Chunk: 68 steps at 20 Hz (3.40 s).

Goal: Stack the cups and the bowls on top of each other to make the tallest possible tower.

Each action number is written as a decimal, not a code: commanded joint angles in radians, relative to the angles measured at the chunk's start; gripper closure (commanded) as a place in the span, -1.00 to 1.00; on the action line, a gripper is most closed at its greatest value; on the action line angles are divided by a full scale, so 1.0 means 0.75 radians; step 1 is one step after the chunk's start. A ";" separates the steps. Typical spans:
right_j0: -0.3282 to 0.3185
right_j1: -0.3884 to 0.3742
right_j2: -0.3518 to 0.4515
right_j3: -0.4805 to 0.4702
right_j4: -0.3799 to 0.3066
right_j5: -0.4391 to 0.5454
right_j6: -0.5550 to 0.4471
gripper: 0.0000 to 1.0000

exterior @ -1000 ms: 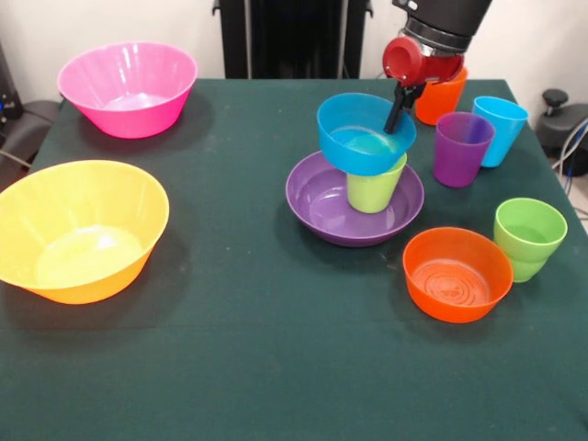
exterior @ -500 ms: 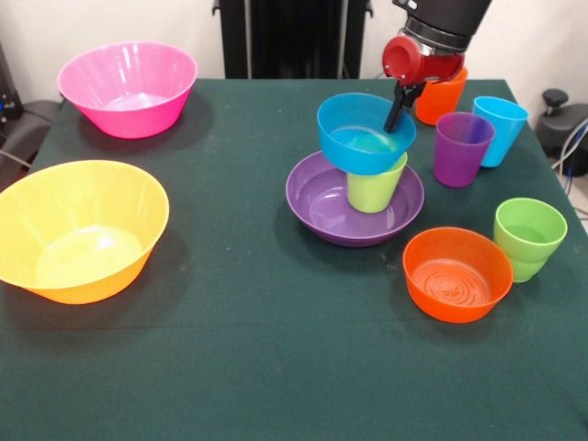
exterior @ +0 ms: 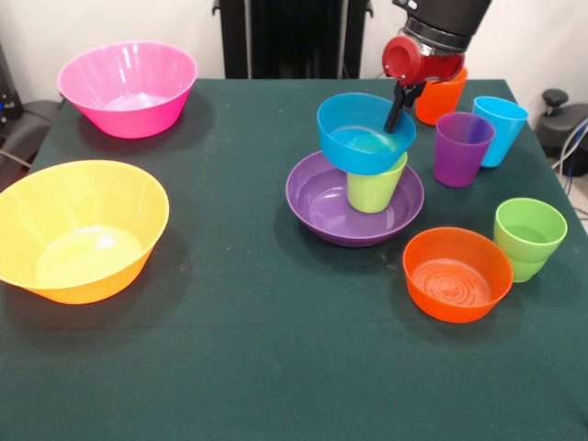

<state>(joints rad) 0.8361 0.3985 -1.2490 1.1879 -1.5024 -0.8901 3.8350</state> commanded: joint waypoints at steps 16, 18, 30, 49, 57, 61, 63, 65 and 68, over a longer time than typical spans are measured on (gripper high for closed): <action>0.023 -0.075 0.188 -0.139 0.051 -0.056 0.282 1.00; 0.024 -0.068 0.185 -0.143 0.038 -0.062 0.297 1.00; 0.026 -0.010 0.174 -0.164 -0.001 -0.076 0.364 1.00; 0.029 0.021 0.161 -0.171 -0.023 -0.100 0.409 1.00; 0.028 0.042 0.151 -0.182 -0.020 -0.105 0.412 1.00; 0.024 0.038 0.152 -0.190 -0.004 -0.099 0.411 1.00; 0.022 0.023 0.160 -0.189 0.019 -0.080 0.389 1.00; 0.023 0.026 0.158 -0.190 0.019 -0.082 0.393 1.00; 0.024 0.026 0.158 -0.188 0.022 -0.078 0.394 1.00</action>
<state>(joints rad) 0.8447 0.3906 -1.2490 1.1872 -1.5026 -0.9176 3.8352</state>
